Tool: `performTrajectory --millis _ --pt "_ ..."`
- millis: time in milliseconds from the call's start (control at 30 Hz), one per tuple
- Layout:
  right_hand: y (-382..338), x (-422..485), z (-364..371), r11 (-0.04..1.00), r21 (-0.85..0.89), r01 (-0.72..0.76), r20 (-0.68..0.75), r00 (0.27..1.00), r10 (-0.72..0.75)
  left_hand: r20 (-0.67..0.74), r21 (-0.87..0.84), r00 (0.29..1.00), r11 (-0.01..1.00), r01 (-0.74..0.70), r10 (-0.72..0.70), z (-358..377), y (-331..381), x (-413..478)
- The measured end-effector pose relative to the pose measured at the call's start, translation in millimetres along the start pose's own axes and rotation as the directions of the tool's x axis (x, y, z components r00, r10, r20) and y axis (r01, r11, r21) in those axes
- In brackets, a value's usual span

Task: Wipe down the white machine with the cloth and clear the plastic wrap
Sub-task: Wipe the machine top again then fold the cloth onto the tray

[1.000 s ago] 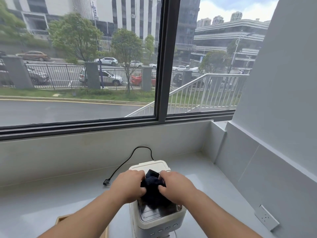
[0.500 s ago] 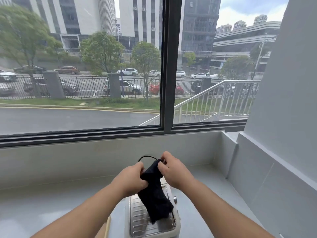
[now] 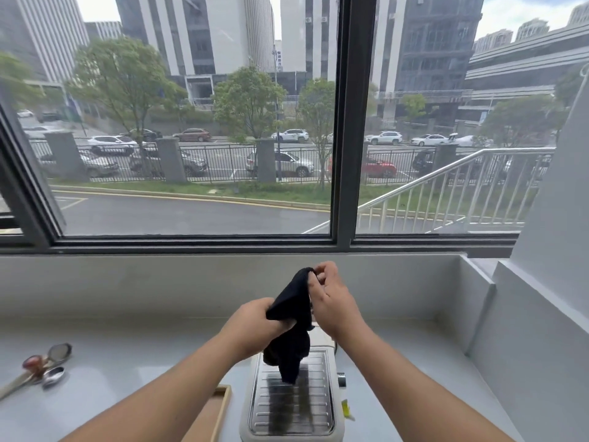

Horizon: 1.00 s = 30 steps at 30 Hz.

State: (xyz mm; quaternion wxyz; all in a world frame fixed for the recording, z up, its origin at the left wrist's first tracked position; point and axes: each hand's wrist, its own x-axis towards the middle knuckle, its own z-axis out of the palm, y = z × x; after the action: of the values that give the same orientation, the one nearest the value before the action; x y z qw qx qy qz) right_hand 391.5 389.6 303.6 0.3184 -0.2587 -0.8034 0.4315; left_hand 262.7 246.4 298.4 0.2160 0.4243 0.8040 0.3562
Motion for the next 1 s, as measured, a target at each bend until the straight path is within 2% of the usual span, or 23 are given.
performTrajectory --millis 100,233,433,533,600,767,900,1000 --pt "9 -2 3 0.988 0.077 -0.134 0.019 0.991 0.133 -0.046 -0.222 0.997 0.974 0.046 -0.057 -2 5 -5" --pt "16 -11 9 0.961 0.093 -0.262 0.157 0.957 0.245 -0.114 -0.478 0.982 0.875 0.079 -0.151 -5 11 -14" --pt "15 -23 18 0.937 0.016 -0.349 0.395 0.863 0.315 -0.122 -0.676 0.949 0.724 0.134 -0.289 -8 20 -22" --pt "11 -24 22 0.932 -0.03 -0.36 0.445 0.83 0.335 -0.097 -0.71 0.949 0.689 0.145 -0.3 -10 23 -22" --pt "10 -22 26 0.915 0.03 -0.403 0.482 0.807 0.34 -0.096 -0.711 0.943 0.685 0.16 -0.319 -10 24 -22" --pt "7 -16 31 0.928 0.236 -0.289 0.46 0.874 0.156 -0.09 -0.718 0.929 0.67 0.188 -0.358 -8 14 -19" --pt "0 -12 34 0.867 0.389 -0.313 0.433 0.892 0.128 -0.125 -0.679 0.886 0.689 0.253 -0.447 -10 2 -15" --pt "-3 -7 38 0.859 0.42 -0.292 0.403 0.908 0.111 -0.212 -0.583 0.852 0.762 0.282 -0.478 -17 -6 -12"
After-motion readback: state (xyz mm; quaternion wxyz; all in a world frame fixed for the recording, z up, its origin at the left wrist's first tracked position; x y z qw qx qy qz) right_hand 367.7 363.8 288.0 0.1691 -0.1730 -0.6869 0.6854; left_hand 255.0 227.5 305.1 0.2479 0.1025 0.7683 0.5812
